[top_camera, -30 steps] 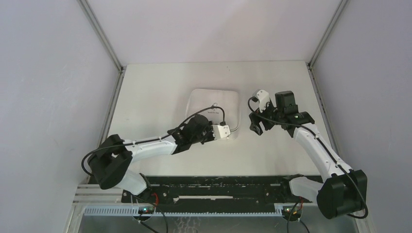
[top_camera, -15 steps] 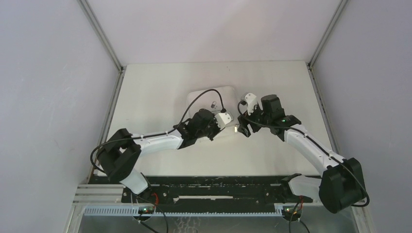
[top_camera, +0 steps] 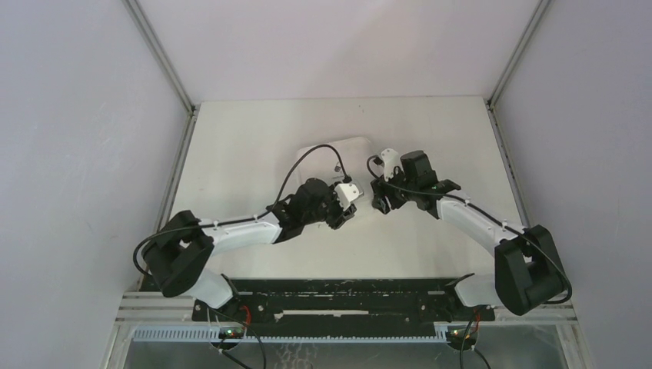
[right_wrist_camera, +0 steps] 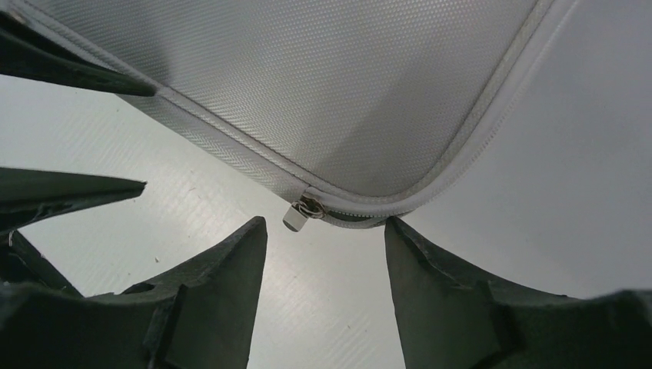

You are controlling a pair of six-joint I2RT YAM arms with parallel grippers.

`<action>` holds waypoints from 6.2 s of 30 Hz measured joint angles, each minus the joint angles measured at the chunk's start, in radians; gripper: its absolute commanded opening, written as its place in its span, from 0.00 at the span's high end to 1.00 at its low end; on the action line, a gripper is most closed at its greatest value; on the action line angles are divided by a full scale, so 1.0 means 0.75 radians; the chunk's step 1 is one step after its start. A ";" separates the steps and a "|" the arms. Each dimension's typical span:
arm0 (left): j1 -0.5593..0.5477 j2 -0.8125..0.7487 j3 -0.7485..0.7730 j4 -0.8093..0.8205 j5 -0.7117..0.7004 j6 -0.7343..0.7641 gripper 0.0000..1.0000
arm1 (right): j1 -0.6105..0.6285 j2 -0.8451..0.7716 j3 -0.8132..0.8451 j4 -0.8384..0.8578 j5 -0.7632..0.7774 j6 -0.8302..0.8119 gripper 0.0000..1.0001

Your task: Organize the medicine kit

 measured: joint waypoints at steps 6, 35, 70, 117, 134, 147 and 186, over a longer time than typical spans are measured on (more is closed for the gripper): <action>0.000 -0.068 -0.054 -0.001 -0.045 0.066 0.35 | 0.071 0.021 0.004 0.030 0.160 0.049 0.44; 0.037 -0.050 -0.055 -0.031 -0.241 0.205 0.45 | 0.172 0.144 0.048 0.080 0.461 0.121 0.54; 0.048 -0.008 -0.055 0.041 -0.194 0.195 0.48 | 0.231 0.132 0.048 0.084 0.618 0.078 0.72; 0.044 0.009 -0.001 -0.094 -0.096 0.445 1.00 | 0.005 0.102 0.076 0.018 0.384 0.015 1.00; 0.054 -0.111 0.071 -0.531 0.105 0.765 0.52 | -0.113 0.023 0.089 -0.167 -0.055 -0.009 1.00; -0.166 0.108 0.322 -0.497 -0.138 0.741 0.26 | -0.119 -0.024 0.061 -0.165 -0.175 -0.030 1.00; -0.177 -0.086 0.121 -0.686 -0.087 1.012 1.00 | 0.065 0.082 0.099 -0.070 0.196 -0.019 1.00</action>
